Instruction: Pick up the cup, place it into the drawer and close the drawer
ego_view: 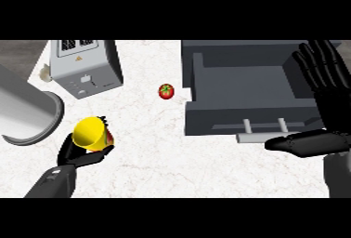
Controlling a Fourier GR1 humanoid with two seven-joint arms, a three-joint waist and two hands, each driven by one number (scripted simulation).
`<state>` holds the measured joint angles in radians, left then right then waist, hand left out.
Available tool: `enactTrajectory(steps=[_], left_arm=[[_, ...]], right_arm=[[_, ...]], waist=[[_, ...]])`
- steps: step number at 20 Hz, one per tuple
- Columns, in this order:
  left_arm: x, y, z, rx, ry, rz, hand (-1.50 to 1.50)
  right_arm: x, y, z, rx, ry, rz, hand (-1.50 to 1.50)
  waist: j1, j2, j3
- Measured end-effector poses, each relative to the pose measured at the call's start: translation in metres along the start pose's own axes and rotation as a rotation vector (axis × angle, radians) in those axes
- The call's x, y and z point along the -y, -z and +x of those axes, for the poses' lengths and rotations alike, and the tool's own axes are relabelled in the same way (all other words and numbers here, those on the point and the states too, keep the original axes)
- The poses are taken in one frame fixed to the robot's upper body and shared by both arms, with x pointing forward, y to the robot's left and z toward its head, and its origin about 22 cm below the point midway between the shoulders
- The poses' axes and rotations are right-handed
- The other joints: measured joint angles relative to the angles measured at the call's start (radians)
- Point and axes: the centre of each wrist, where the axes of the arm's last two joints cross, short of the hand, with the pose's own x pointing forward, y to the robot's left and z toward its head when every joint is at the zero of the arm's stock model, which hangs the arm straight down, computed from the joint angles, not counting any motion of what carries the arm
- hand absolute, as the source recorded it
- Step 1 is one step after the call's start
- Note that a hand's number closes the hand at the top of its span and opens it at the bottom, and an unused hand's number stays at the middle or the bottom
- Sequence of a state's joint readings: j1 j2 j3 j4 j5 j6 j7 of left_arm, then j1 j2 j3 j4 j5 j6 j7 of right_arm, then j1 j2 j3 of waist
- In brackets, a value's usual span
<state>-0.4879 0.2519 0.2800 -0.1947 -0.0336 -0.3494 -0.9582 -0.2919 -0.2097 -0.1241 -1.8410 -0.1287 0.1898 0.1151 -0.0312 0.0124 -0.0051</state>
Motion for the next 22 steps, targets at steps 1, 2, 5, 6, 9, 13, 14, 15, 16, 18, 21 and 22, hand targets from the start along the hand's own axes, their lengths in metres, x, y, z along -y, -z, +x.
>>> enactTrajectory(steps=[1, 2, 5, 6, 9, 13, 14, 15, 16, 18, 21, 22], left_arm=[[0.002, 0.000, -0.001, 0.025, 0.010, 0.003, 1.50], [0.003, 0.006, 0.003, 0.052, 0.023, 0.004, 1.50], [0.008, 0.012, 0.005, 0.126, 0.093, 0.041, 1.50], [0.008, 0.013, 0.006, 0.150, 0.118, 0.057, 1.50], [0.006, 0.017, 0.009, 0.207, 0.134, 0.112, 1.50], [0.025, 0.016, 0.000, 0.248, 0.105, 0.221, 1.50], [0.026, 0.018, 0.000, 0.261, 0.098, 0.244, 1.50], [0.029, 0.020, 0.000, 0.271, 0.085, 0.253, 1.50], [0.034, 0.025, 0.002, 0.286, 0.071, 0.250, 1.50], [0.044, 0.039, 0.008, 0.319, 0.046, 0.227, 1.50], [0.059, 0.066, 0.023, 0.374, 0.023, 0.165, 1.50], [0.065, 0.073, 0.028, 0.386, 0.021, 0.136, 1.50]], right_arm=[[0.000, -0.001, 0.000, -0.001, -0.001, 0.000, -1.50], [0.001, 0.001, 0.001, 0.001, -0.003, 0.002, -1.50], [0.005, 0.004, 0.001, 0.002, -0.004, -0.005, -1.50], [0.006, 0.005, 0.004, 0.005, -0.005, -0.005, -1.50], [0.003, 0.004, 0.007, -0.001, -0.007, 0.000, -1.50], [0.006, 0.001, 0.006, -0.002, -0.001, -0.008, -1.50], [0.008, 0.000, 0.005, -0.004, -0.001, -0.009, -1.50], [0.007, 0.002, 0.004, -0.002, 0.001, -0.012, -1.50], [0.007, 0.001, 0.003, -0.003, 0.002, -0.014, -1.50], [0.008, -0.001, 0.002, -0.006, -0.001, -0.008, -1.50], [0.006, -0.004, 0.003, -0.010, -0.006, -0.011, -1.50], [0.008, -0.007, 0.001, -0.009, -0.006, -0.017, -1.50]], waist=[[0.001, 0.000, 0.000], [0.000, 0.000, 0.000], [0.002, 0.001, 0.000], [0.003, 0.000, 0.000], [0.005, -0.002, 0.001], [0.005, -0.002, 0.001], [0.006, -0.002, 0.001], [0.008, -0.003, 0.002], [0.009, -0.003, 0.002], [0.010, -0.005, 0.002], [0.012, -0.008, 0.003], [0.016, -0.010, 0.004]])
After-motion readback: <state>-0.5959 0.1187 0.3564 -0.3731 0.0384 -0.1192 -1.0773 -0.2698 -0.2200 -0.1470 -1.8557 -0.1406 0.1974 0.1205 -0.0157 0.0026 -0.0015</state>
